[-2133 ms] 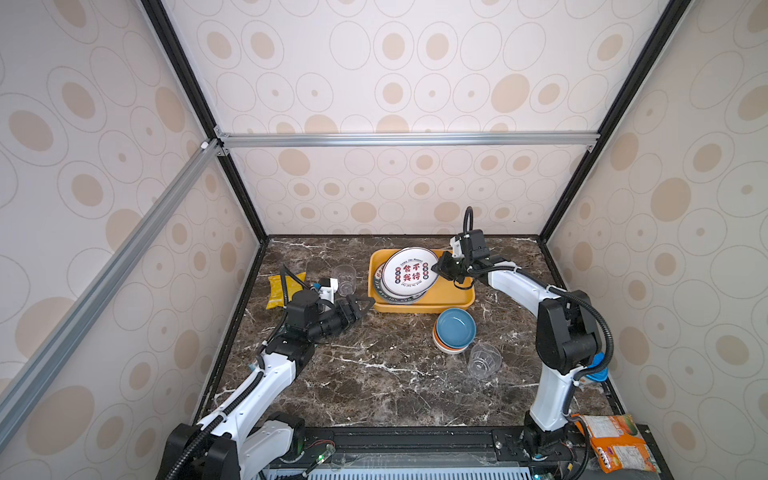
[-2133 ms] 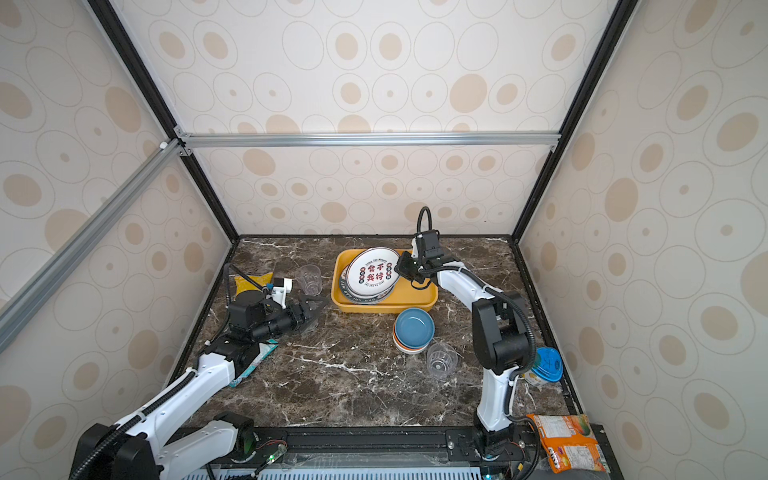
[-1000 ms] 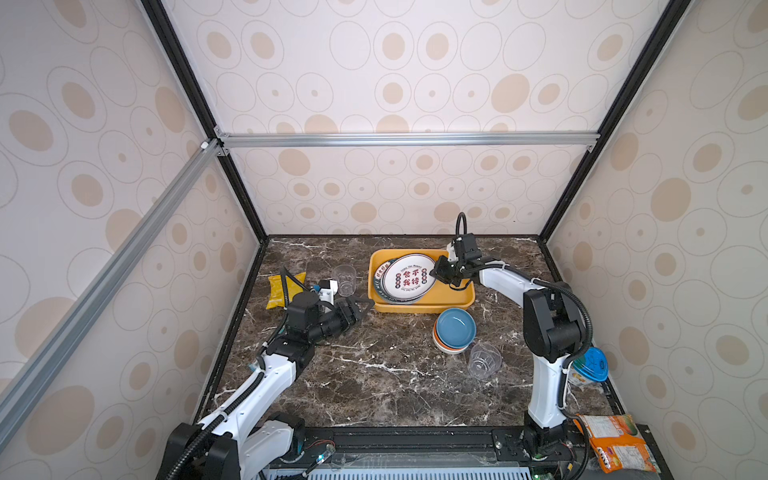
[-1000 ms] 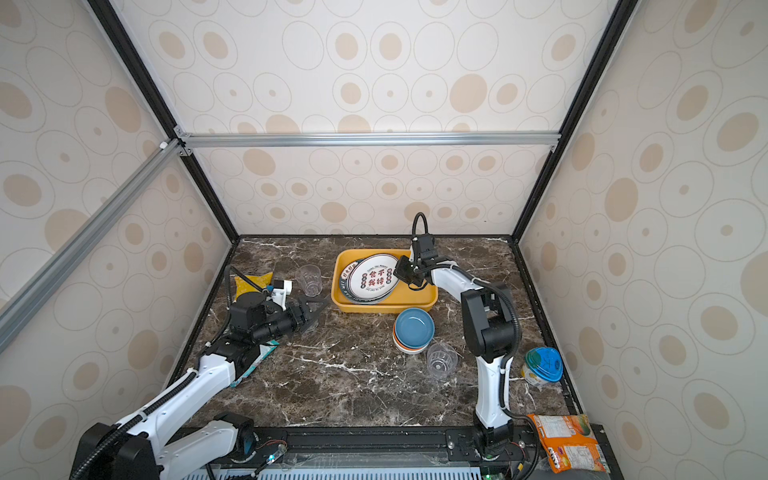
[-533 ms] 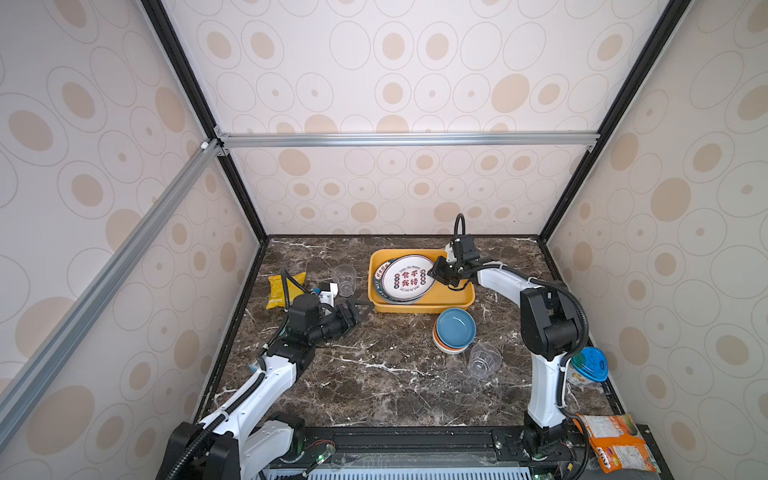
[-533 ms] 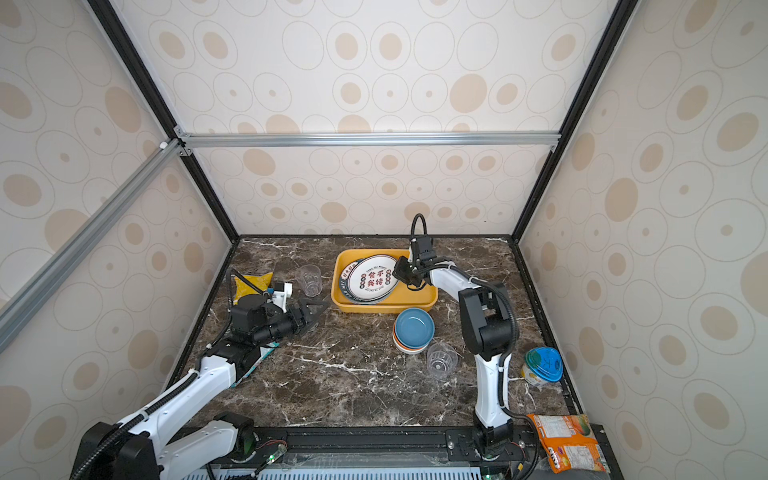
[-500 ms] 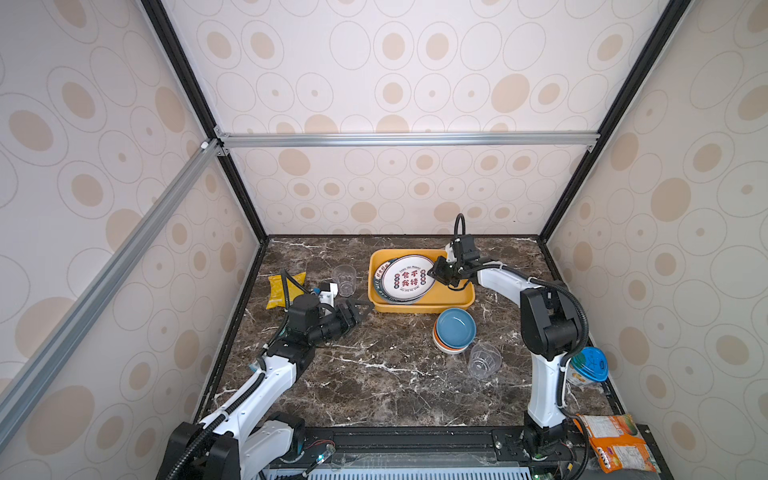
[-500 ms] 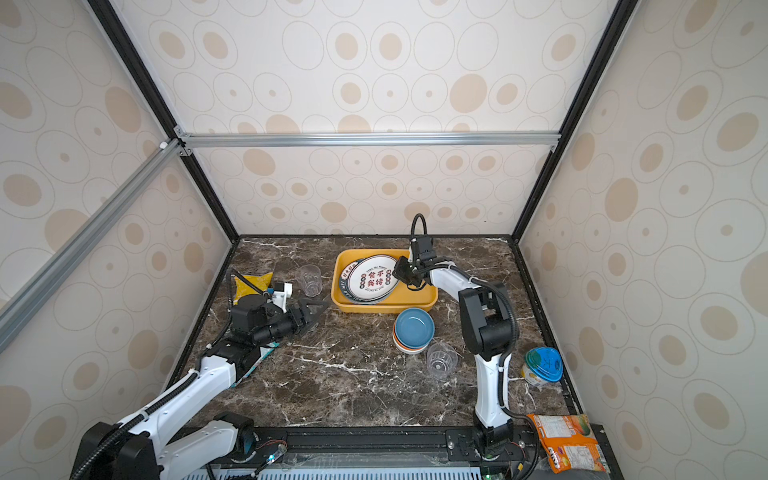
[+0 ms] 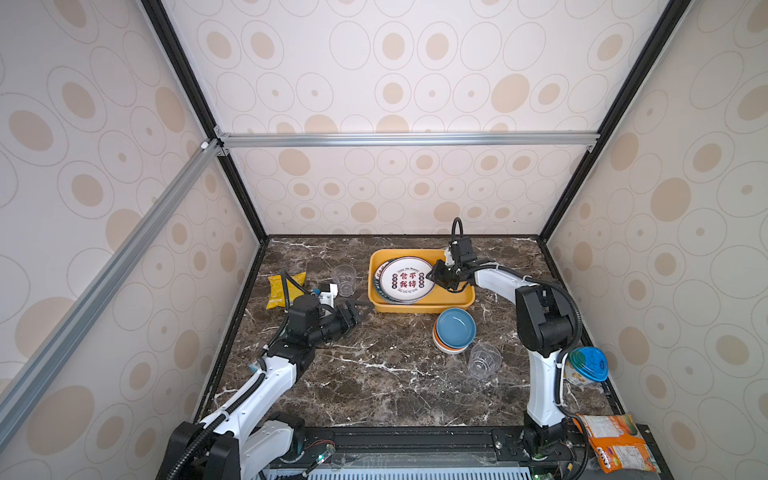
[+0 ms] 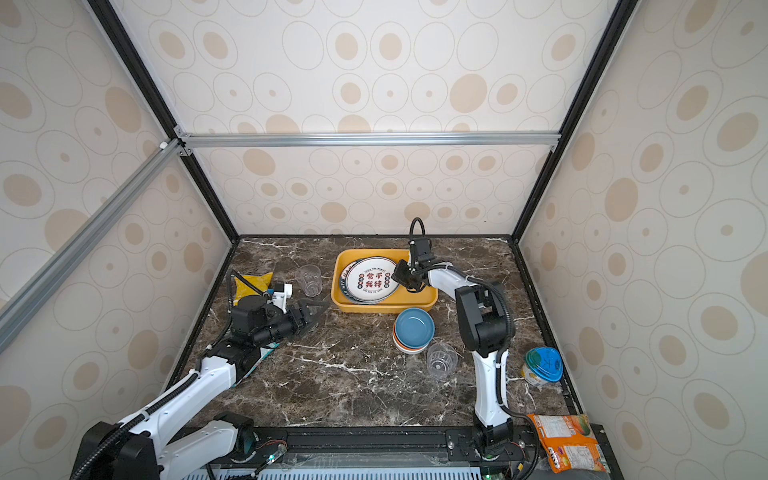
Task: Place the mixed dishes into the plastic bin
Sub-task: 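Press the red-lettered plate flat onto the teal-rimmed plates with the right gripper, then open the right gripper and release the plate in the bin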
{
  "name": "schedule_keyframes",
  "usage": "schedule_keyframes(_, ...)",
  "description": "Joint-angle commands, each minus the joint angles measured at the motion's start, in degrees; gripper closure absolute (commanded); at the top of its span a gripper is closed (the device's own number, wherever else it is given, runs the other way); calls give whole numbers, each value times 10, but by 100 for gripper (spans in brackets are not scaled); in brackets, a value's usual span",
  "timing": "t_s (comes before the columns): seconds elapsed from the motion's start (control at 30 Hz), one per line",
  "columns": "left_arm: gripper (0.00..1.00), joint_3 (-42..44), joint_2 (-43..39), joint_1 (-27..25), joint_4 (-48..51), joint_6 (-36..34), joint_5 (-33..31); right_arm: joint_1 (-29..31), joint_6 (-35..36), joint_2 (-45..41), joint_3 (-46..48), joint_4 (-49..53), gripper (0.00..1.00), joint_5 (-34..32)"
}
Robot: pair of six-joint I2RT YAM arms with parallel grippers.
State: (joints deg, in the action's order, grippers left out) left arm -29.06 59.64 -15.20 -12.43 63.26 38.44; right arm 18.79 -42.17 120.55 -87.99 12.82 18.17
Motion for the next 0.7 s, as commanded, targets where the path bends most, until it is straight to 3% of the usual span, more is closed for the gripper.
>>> schedule_keyframes(0.0, 25, 1, -14, 3, -17, 7, 0, 5, 1, 7, -20, 8, 68, 1)
schedule_keyframes(0.67, 24, -4, -16, 3, 1, -8, -9, 19, 20, -5, -36, 48, 67, -23)
